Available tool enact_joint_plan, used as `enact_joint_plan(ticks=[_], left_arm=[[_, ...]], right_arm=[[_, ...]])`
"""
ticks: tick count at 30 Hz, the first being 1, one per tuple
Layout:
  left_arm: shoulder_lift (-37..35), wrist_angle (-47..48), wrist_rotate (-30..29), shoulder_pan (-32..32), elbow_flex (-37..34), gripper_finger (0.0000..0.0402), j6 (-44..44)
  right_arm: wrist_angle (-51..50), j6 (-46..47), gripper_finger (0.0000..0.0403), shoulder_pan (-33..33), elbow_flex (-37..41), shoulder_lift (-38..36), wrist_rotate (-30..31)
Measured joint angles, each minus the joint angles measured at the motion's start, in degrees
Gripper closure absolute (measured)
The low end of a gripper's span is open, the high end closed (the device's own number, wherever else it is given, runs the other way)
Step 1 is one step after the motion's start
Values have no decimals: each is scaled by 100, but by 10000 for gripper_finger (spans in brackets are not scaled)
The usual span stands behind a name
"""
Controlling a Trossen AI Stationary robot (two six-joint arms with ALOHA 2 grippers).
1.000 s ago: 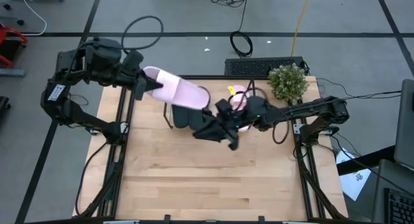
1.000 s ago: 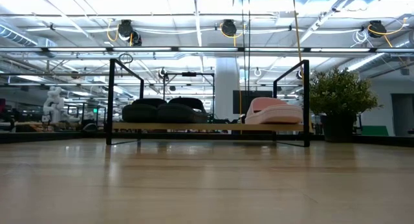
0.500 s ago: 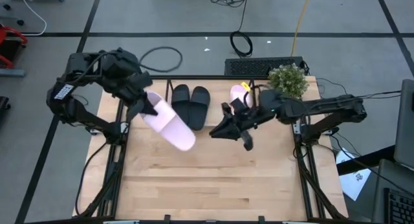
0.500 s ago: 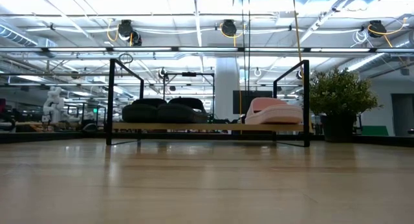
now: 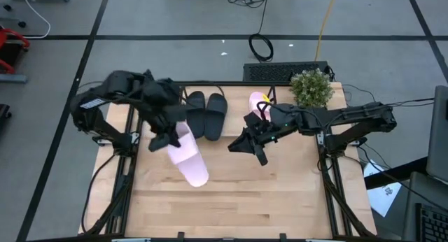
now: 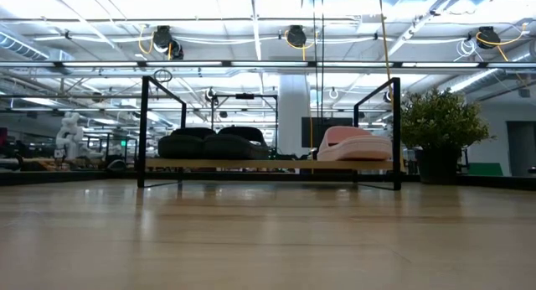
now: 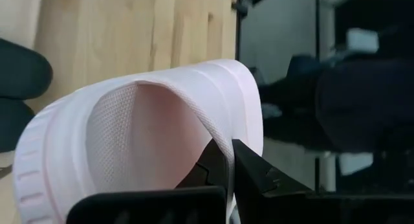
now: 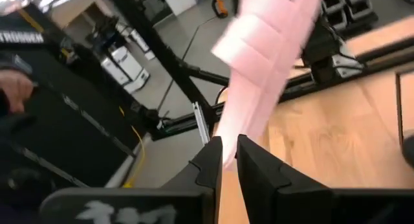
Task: Pick and place slides into the shelf
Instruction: Put the pink slide on the shelf
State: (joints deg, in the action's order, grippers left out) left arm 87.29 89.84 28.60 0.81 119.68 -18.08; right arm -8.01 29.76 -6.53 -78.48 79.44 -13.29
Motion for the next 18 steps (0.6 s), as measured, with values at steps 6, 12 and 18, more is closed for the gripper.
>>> enact_joint_plan(ticks=[6, 12, 18], left_arm=[[433, 12, 364, -86, 0, 402, 455], [718, 11, 749, 94, -1, 402, 710], [811, -255, 1199, 397, -2, 402, 708]], right_arm=[[-5, -1200, 364, -286, 0, -2, 0], [-379, -2555, 364, -776, 0, -2, 903], [-404, -3697, 364, -1365, 0, -2, 2353]])
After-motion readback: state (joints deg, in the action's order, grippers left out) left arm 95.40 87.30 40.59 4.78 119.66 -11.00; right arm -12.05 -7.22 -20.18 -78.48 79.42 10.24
